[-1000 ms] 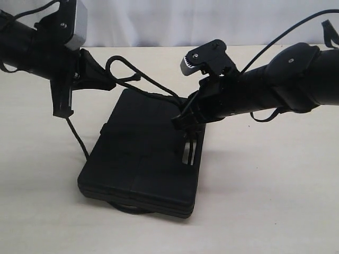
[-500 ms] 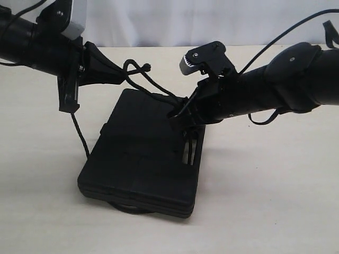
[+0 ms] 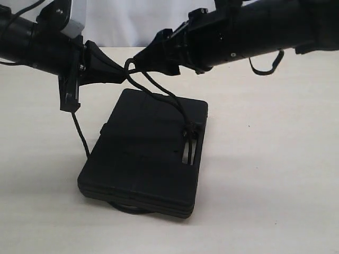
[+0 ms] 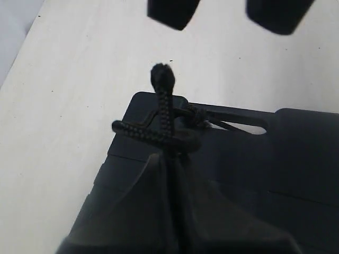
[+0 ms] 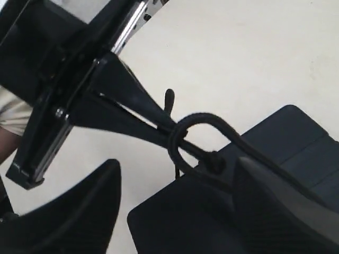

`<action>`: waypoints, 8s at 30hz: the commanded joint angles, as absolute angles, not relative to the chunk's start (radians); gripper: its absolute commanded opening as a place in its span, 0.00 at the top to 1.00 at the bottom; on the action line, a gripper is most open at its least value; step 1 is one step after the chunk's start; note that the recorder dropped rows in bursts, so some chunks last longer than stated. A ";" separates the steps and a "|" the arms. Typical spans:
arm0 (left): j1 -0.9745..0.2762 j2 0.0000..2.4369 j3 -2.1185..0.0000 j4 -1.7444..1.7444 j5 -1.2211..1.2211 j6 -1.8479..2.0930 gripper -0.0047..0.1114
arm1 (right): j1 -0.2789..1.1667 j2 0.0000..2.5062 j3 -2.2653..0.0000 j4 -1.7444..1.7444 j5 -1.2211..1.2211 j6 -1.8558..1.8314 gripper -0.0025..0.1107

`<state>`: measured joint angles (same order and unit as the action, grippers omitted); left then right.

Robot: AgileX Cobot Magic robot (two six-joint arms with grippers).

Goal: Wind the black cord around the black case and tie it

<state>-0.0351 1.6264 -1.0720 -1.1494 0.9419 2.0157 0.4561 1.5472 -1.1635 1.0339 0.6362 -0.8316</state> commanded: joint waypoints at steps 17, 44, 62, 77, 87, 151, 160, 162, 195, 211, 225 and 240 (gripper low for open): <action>-0.036 1.628 -1.071 -1.159 0.946 2.039 0.96 | 0.455 1.715 -1.266 1.064 0.629 -0.738 0.84; -0.036 1.586 -1.071 -1.042 0.846 1.985 0.63 | 0.453 1.673 -1.266 1.108 0.570 -0.709 0.94; -0.036 1.587 -1.071 -1.179 0.914 1.957 0.57 | 0.453 1.589 -1.266 1.115 0.550 -0.721 0.94; -0.036 1.692 -1.071 -1.476 0.822 2.144 0.70 | 0.453 1.585 -1.266 1.109 0.570 -0.729 0.94; -0.036 1.692 -1.071 -1.500 0.866 2.144 0.96 | 0.451 1.553 -1.266 1.049 0.574 -0.651 0.63; -0.036 1.501 -1.071 -1.533 0.438 2.100 0.96 | 0.456 1.867 -0.892 0.343 0.186 0.169 0.94; -0.036 1.385 -1.071 -1.535 0.168 2.115 0.96 | 0.456 1.794 -0.892 0.343 0.187 0.145 0.94; -0.036 1.374 -1.071 -1.552 0.090 2.113 0.96 | 0.455 1.784 -0.892 0.339 0.191 0.142 0.94; 0.225 1.505 -0.888 -1.744 -0.406 2.110 0.96 | 0.304 1.793 -0.892 0.268 0.180 0.142 0.94; 0.313 1.689 -0.881 -1.744 -0.324 2.117 0.96 | 0.247 1.867 -0.894 0.268 0.136 0.135 0.94; 0.313 1.707 -0.885 -1.720 -0.377 2.143 0.52 | 0.247 1.869 -0.894 0.268 0.111 0.133 0.94; 0.032 1.644 -0.979 -1.744 -0.025 2.143 0.45 | 0.301 1.871 -0.894 0.362 0.022 0.133 0.94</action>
<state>0.0884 1.6527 -0.9635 -1.7387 -0.1095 2.1108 0.2705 1.8737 -0.8914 0.3279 0.1071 0.1271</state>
